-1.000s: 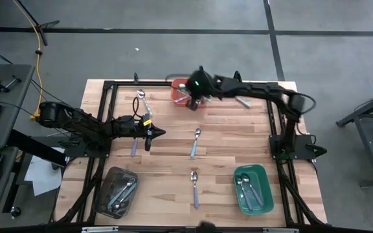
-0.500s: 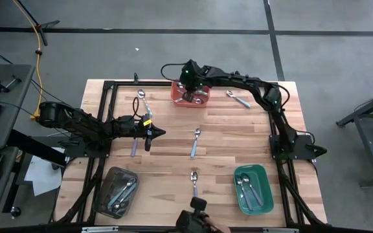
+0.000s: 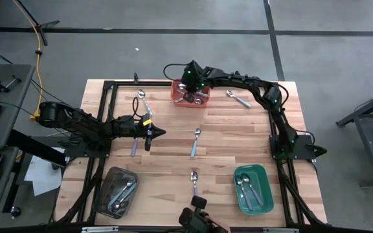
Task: Sort silverware by color (type)
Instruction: Put the middle right blue and white spoon into the orange bin, then put the bottom violet spoon into the green bin
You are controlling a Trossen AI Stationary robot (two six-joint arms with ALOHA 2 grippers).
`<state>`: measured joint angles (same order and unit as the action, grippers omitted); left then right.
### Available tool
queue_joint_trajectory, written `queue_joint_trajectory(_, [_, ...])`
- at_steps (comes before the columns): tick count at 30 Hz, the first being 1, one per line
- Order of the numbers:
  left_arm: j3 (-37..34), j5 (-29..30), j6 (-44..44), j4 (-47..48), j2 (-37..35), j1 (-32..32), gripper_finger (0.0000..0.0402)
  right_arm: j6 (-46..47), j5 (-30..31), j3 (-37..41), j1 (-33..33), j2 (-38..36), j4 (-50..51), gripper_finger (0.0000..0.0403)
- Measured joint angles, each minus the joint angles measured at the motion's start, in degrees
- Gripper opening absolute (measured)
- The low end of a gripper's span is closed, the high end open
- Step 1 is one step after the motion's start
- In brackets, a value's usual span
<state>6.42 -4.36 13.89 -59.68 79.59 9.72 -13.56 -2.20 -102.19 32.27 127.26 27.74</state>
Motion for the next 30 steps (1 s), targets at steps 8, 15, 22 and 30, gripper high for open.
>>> queue_joint_trajectory(8, [0.00, 0.01, -0.01, -0.06, 0.00, -0.01, 0.0000, -0.27, -0.02, 0.00, 0.07, 1.11, -0.76, 0.0002])
queue_joint_trajectory(15, [0.00, 0.02, -1.02, 0.07, 0.00, -0.02, 0.0000, 0.85, 0.21, -0.87, -0.14, 1.66, 0.36, 0.0037])
queue_joint_trajectory(22, [0.00, 0.02, -2.40, 1.33, 0.00, -0.02, 0.0000, 4.72, 0.47, -4.79, -0.91, 1.51, 2.40, 0.0091])
queue_joint_trajectory(30, [0.00, 0.04, -3.04, 1.95, 0.00, -0.02, 0.0000, 3.07, 5.29, -0.59, -6.10, -2.71, -7.18, 0.0012])
